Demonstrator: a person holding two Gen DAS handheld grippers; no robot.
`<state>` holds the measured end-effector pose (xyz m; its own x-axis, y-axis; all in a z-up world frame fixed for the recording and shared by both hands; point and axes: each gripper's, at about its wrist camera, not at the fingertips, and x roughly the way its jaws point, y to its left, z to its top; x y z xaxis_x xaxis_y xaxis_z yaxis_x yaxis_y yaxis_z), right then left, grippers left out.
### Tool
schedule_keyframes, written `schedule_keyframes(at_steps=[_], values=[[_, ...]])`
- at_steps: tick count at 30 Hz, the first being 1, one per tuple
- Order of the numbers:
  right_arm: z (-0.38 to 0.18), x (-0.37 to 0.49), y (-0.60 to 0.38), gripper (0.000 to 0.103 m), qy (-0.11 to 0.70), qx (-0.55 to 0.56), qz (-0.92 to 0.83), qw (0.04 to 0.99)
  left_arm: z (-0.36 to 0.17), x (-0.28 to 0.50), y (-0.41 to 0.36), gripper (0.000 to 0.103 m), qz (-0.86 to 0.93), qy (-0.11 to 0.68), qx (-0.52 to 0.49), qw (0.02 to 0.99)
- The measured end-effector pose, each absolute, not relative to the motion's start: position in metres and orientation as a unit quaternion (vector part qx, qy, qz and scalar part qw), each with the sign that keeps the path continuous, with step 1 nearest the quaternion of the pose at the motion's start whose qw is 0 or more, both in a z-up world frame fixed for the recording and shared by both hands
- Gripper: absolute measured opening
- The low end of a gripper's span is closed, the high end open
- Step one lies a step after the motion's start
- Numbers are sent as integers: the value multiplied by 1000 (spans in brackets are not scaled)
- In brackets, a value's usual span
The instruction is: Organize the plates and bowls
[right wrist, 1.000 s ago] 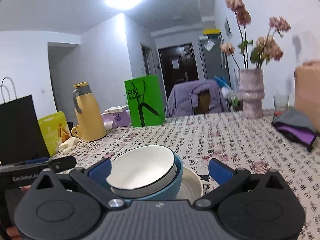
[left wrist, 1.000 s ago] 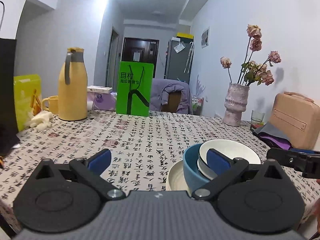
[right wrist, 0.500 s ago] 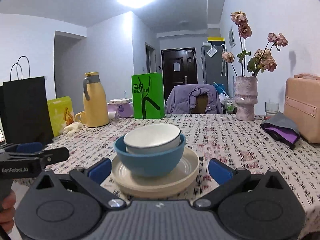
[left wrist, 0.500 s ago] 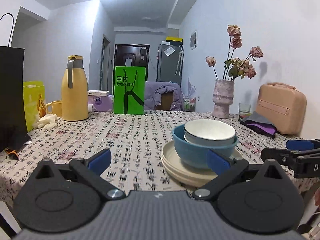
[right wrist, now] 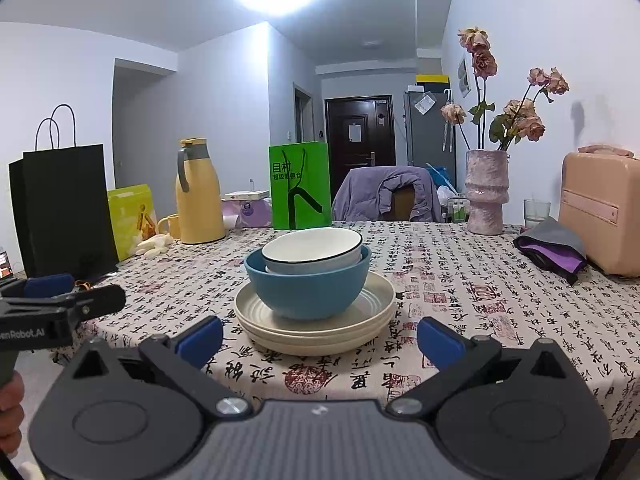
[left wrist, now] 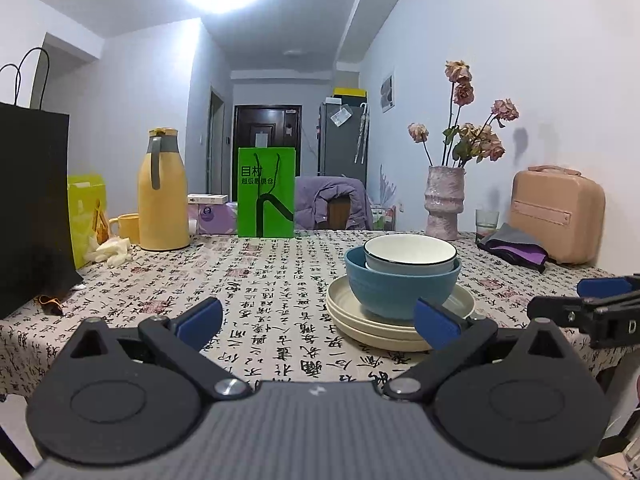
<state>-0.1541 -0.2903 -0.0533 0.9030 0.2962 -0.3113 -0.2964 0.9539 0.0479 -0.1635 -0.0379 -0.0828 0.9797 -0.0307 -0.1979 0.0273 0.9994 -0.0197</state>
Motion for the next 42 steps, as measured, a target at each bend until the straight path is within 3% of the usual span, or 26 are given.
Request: schedule_keyframes(at_steps=[42], values=[[-62,-139,-284,103,189,1,164,968,-89,-161,-30,103,-21,112,-20,993]])
